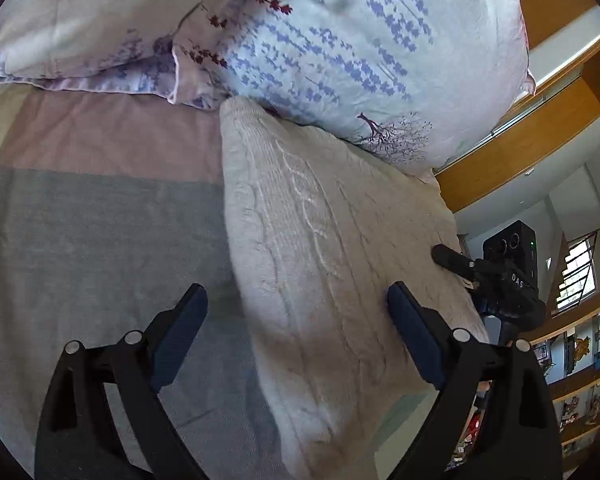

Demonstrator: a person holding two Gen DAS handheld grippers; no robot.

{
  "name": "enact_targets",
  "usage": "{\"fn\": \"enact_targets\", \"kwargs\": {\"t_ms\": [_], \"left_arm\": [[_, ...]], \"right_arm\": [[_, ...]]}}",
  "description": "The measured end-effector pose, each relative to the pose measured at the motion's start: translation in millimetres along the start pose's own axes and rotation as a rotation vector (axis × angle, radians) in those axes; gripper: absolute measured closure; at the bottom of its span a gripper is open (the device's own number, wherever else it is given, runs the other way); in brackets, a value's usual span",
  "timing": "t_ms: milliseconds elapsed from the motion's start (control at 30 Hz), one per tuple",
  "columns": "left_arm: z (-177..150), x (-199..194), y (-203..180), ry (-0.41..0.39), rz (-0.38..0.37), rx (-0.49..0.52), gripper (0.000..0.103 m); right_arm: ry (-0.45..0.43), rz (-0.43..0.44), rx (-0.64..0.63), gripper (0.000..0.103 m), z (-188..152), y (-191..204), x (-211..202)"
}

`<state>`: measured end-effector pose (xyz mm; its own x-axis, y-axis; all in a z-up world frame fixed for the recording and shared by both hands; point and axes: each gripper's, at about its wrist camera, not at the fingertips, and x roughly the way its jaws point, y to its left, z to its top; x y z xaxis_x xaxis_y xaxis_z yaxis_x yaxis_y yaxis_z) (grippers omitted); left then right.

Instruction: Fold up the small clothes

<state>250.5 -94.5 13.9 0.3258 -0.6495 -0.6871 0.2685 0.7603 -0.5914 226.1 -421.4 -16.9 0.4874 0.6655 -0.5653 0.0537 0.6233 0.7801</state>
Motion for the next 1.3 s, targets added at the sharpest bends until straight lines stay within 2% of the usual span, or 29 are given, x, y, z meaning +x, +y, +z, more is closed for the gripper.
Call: {"fn": "enact_targets", "kwargs": {"t_ms": [33, 67, 100, 167, 233, 300, 367, 400, 433, 467, 500, 533, 567, 633, 667, 700, 800, 833, 867, 900, 1033, 1167, 1200, 1233, 1267, 1300], "left_arm": [[-1.5, 4.2, -0.5, -0.029, -0.014, -0.018, 0.013], [-1.4, 10.1, -1.7, -0.062, -0.045, -0.038, 0.030], [-1.5, 15.9, 0.9, -0.046, -0.061, -0.073, 0.036], [-2.1, 9.5, 7.6, -0.048, -0.139, -0.111, 0.063], [3.9, -11.8, 10.0, -0.032, -0.199, -0.074, 0.066], [-1.7, -53.1, 8.6, -0.069, -0.192, 0.007, 0.066], [-9.1, -91.1, 17.0, -0.109, -0.179, 0.040, 0.064], [-11.4, -105.5, 25.5, -0.124, -0.149, 0.040, 0.063], [-11.7, -114.6, 32.4, -0.132, -0.082, 0.051, 0.055], [-12.1, -118.6, 39.4, -0.142, 0.032, 0.073, 0.046], [-13.1, -120.2, 48.3, -0.164, 0.163, 0.093, 0.044], [-14.2, -116.4, 52.5, -0.177, 0.288, 0.107, 0.042], [-17.6, -117.0, 58.3, -0.181, 0.378, 0.113, 0.042], [-29.0, -131.9, 60.7, -0.216, 0.381, 0.125, 0.035], [-37.3, -142.7, 56.4, -0.251, 0.401, 0.142, 0.029], [-46.1, -152.4, 50.9, -0.284, 0.433, 0.170, 0.025], [-69.7, -172.3, 39.7, -0.340, 0.460, 0.208, 0.016], [-78.0, -170.9, 37.8, -0.341, 0.450, 0.204, 0.015], [-84.9, -170.2, 36.5, -0.341, 0.451, 0.190, 0.007], [-90.6, -171.3, 38.7, -0.343, 0.470, 0.171, 0.003], [-118.3, -167.8, 37.9, -0.320, 0.445, 0.142, 0.002], [-130.5, -154.8, 37.5, -0.295, 0.481, 0.120, 0.002], [-132.8, -152.7, 37.6, -0.289, 0.484, 0.113, 0.002], [-135.7, -150.9, 37.3, -0.287, 0.479, 0.114, 0.002], [-138.9, -148.3, 35.9, -0.282, 0.474, 0.122, 0.002], [-141.1, -145.5, 34.3, -0.276, 0.478, 0.128, 0.002]], "right_arm": [[-0.005, 0.030, 0.013, 0.057, -1.9, -2.1, 1.1], [-0.008, 0.074, 0.054, 0.060, -4.4, -6.0, 1.7], [-0.014, 0.091, 0.074, 0.064, -6.2, -6.9, 1.8], [-0.033, 0.131, 0.048, 0.067, -12.0, 5.0, -4.4], [-0.019, 0.200, -0.014, 0.068, -19.6, 29.2, -8.2], [0.012, 0.257, -0.092, 0.068, -30.5, 58.8, -1.2], [0.057, 0.288, -0.155, 0.068, -39.9, 84.3, 17.8], [0.078, 0.280, -0.177, 0.068, -43.0, 92.8, 30.7], [0.098, 0.247, -0.208, 0.067, -45.5, 100.6, 46.7], [0.118, 0.194, -0.234, 0.065, -47.9, 105.7, 64.2], [0.140, 0.104, -0.249, 0.062, -50.7, 106.9, 82.9], [0.132, 0.011, -0.252, 0.053, -52.3, 105.7, 91.8], [0.096, -0.006, -0.239, 0.049, -52.6, 103.9, 88.7], [-0.035, 0.037, -0.207, 0.048, -52.0, 99.8, 58.6], [-0.107, 0.062, -0.201, 0.048, -50.0, 98.7, 40.3], [-0.134, 0.075, -0.192, 0.048, -45.8, 98.4, 30.9], [-0.077, 0.052, -0.169, 0.048, -38.1, 100.9, 41.8], [-0.043, 0.044, -0.171, 0.052, -39.4, 106.3, 55.6], [0.007, 0.039, -0.182, 0.066, -40.6, 109.3, 71.4], [0.010, 0.003, -0.183, 0.092, -39.0, 106.6, 79.7], [-0.085, -0.050, -0.044, 0.094, -25.9, 90.8, 77.2], [-0.134, -0.165, -0.138, 0.093, -35.3, 108.7, 60.5], [-0.156, -0.178, -0.176, 0.088, -44.8, 117.2, 47.2], [-0.175, -0.175, -0.220, 0.064, -57.8, 124.9, 29.8], [-0.200, -0.160, -0.264, 0.045, -71.7, 131.0, 14.2], [-0.237, -0.137, -0.328, 0.015, -92.2, 137.8, -4.7]]}}
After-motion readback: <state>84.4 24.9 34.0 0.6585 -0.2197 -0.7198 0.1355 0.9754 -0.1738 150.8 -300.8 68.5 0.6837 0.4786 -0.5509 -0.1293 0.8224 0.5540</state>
